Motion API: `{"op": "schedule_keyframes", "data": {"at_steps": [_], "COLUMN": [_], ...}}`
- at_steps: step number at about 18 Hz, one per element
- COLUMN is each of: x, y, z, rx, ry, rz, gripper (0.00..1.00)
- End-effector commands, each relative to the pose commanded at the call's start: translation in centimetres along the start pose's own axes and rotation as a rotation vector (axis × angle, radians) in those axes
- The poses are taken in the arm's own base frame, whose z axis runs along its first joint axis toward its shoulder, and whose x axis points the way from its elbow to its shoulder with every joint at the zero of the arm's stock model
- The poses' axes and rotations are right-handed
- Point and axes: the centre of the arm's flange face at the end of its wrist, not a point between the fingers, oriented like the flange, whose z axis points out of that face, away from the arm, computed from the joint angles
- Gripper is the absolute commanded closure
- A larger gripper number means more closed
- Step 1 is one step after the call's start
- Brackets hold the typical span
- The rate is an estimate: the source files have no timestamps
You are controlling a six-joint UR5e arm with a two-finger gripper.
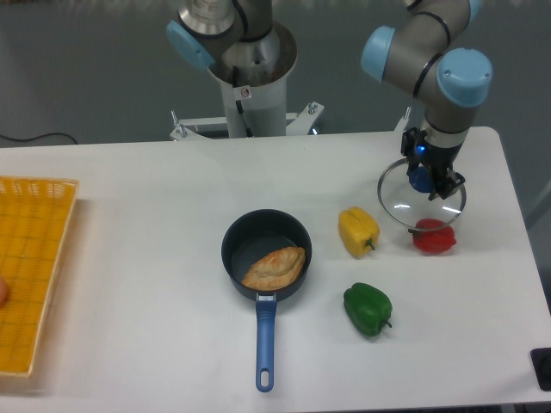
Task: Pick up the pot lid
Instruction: 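Lift the glass lid by its knob and carry it toward the red pepper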
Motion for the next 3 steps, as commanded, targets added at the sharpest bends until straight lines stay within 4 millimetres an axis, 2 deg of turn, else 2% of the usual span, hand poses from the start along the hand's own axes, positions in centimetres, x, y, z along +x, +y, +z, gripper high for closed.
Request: {"op": "schedule_keyframes", "data": {"at_steps": [3], "x": [0.19], "y": [-0.17], "z": [0.11], "rx": [0.007], "ry": [0.017], "rz": [0.000], "gripper": [0.48]}}
